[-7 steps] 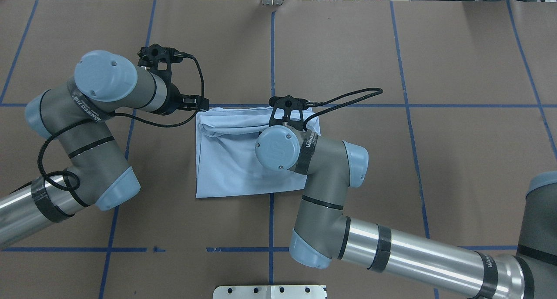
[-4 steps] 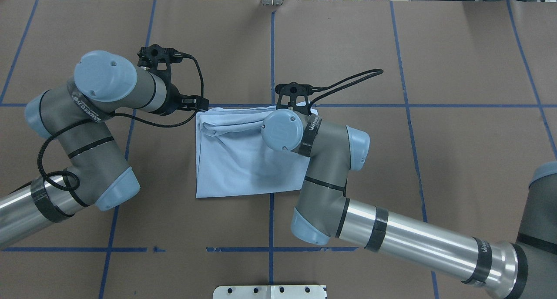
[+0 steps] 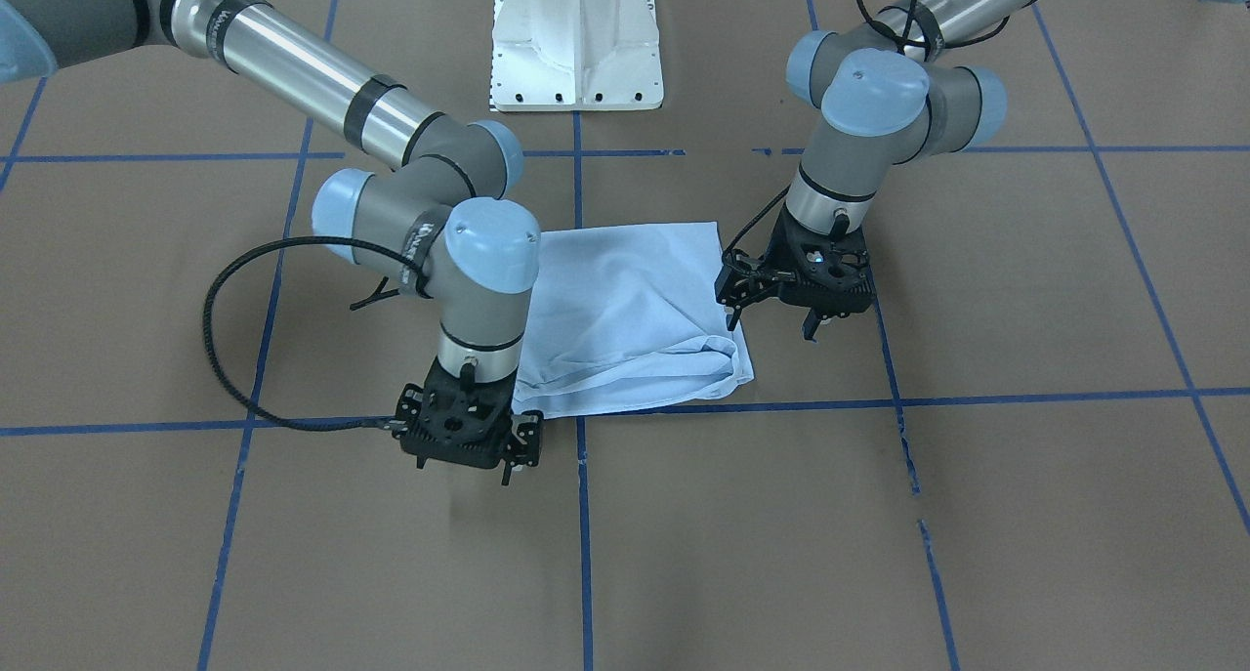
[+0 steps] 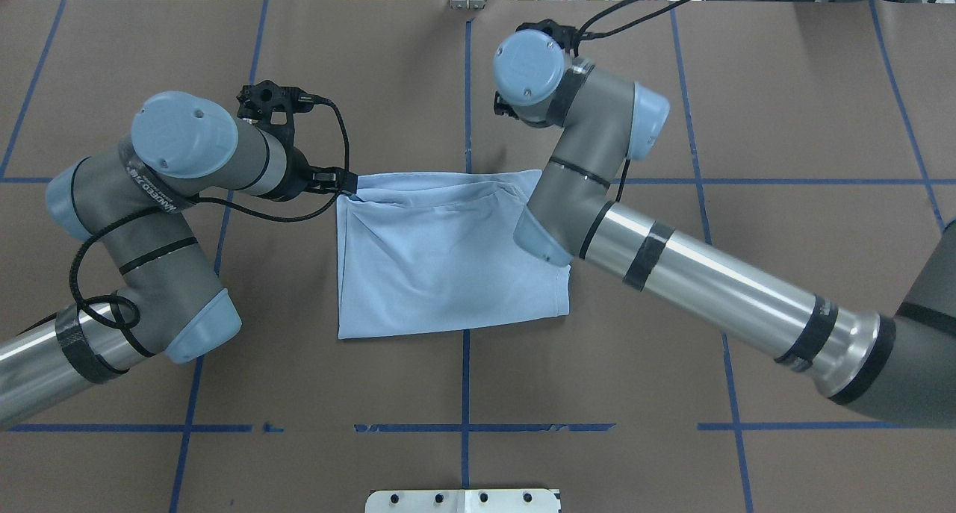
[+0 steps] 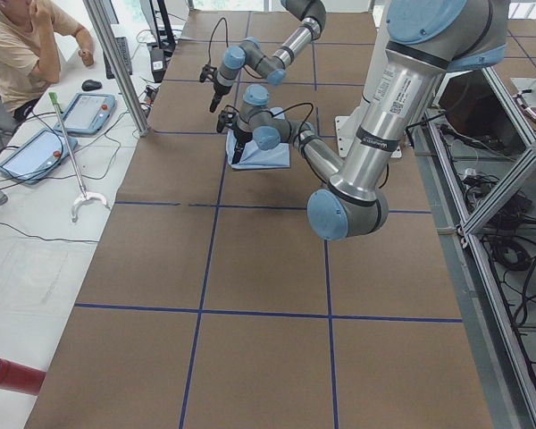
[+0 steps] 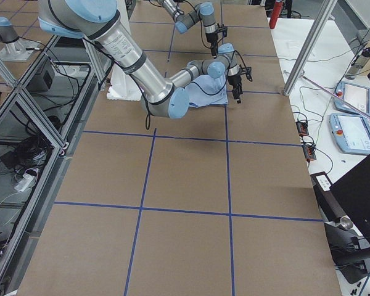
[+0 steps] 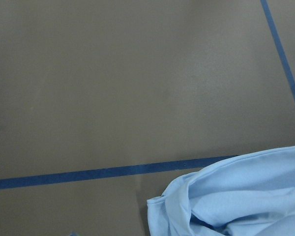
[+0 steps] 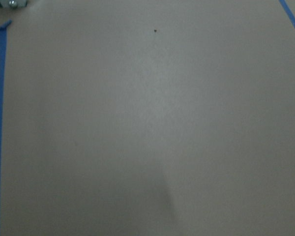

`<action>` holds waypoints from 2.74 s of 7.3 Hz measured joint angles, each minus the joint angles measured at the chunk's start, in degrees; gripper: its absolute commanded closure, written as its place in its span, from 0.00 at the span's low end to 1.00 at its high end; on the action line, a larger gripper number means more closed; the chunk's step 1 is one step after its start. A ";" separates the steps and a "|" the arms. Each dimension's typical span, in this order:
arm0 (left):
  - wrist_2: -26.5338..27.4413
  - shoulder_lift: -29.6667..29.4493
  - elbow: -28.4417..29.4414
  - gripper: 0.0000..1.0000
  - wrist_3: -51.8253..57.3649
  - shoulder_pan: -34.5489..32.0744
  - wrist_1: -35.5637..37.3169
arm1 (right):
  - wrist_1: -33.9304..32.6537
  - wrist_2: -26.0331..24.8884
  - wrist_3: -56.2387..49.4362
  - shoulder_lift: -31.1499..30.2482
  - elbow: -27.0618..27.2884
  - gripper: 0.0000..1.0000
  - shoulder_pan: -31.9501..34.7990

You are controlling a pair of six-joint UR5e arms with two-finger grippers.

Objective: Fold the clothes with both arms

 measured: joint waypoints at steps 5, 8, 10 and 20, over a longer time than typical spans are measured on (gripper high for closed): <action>5.79 -1.63 3.14 0.00 -4.74 8.29 0.65 | 0.27 8.18 -0.52 0.31 2.96 0.00 4.70; 6.04 -5.55 10.09 0.00 -4.82 5.97 0.42 | 0.34 8.22 -0.57 0.20 3.14 0.00 4.73; 6.05 -9.78 18.41 0.00 -4.03 2.38 -1.33 | 0.35 8.22 -0.68 -0.29 3.17 0.00 4.72; 6.01 -13.10 29.69 0.00 6.43 -6.93 -7.51 | 2.52 8.33 -1.45 -1.59 3.17 0.00 4.56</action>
